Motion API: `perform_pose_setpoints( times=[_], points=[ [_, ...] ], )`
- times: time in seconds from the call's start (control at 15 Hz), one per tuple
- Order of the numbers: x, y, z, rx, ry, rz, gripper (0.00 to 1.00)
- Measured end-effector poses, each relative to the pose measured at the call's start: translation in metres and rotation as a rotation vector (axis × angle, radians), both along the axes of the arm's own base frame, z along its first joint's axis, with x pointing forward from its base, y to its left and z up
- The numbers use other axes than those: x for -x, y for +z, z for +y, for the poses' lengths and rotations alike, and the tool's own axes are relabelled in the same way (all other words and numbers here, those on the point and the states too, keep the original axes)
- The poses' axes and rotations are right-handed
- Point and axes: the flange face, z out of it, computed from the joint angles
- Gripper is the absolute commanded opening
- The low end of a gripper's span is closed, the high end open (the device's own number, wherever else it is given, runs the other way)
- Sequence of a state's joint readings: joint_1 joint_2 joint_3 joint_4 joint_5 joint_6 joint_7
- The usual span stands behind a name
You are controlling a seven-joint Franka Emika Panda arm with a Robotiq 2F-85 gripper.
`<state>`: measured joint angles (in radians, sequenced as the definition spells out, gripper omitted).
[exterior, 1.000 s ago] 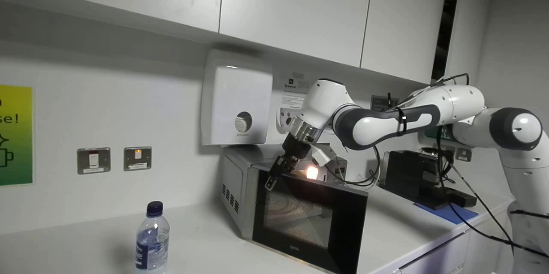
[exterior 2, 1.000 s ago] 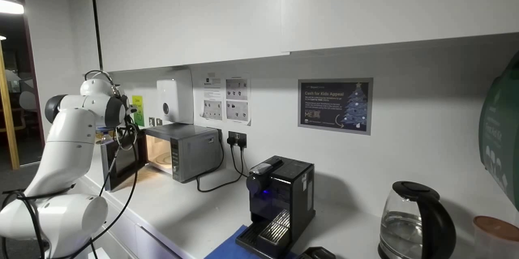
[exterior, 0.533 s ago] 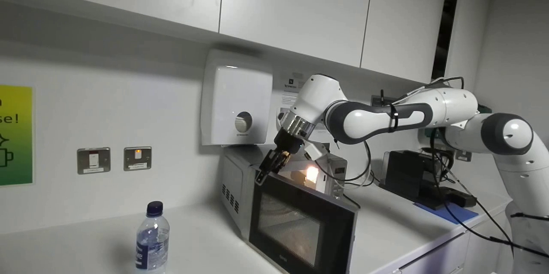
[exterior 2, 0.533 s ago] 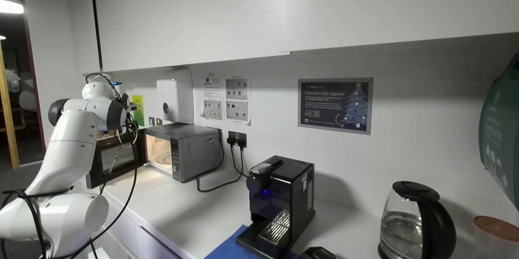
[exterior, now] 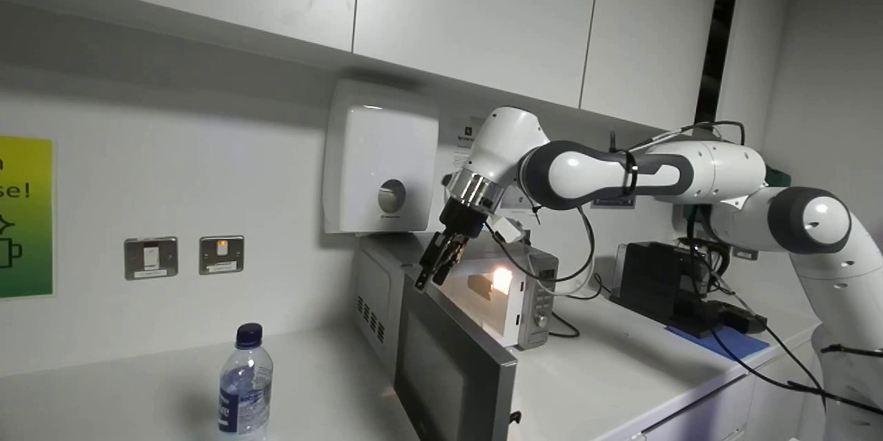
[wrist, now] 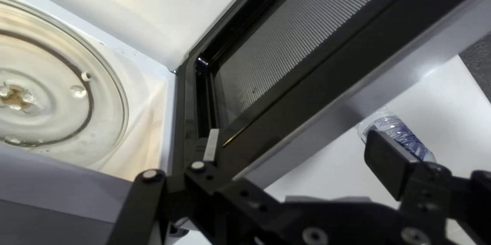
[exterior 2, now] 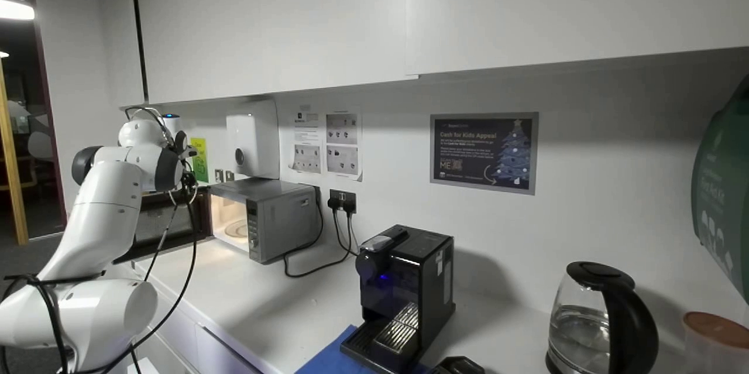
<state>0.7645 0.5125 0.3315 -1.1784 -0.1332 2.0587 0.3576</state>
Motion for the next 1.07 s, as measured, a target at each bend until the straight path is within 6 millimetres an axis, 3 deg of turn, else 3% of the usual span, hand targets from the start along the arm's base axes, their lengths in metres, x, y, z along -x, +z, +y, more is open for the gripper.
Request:
perform_pose_setpoints(
  times=[0.53,0.8,1.07],
  points=[
    [-0.006,0.044,-0.008,-0.015,0.084,-0.061,1.00],
    [-0.008,0.043,-0.013,0.021,0.112,-0.056,1.00],
    [-0.016,0.038,-0.030,0.132,0.113,-0.050,1.00]
  ],
)
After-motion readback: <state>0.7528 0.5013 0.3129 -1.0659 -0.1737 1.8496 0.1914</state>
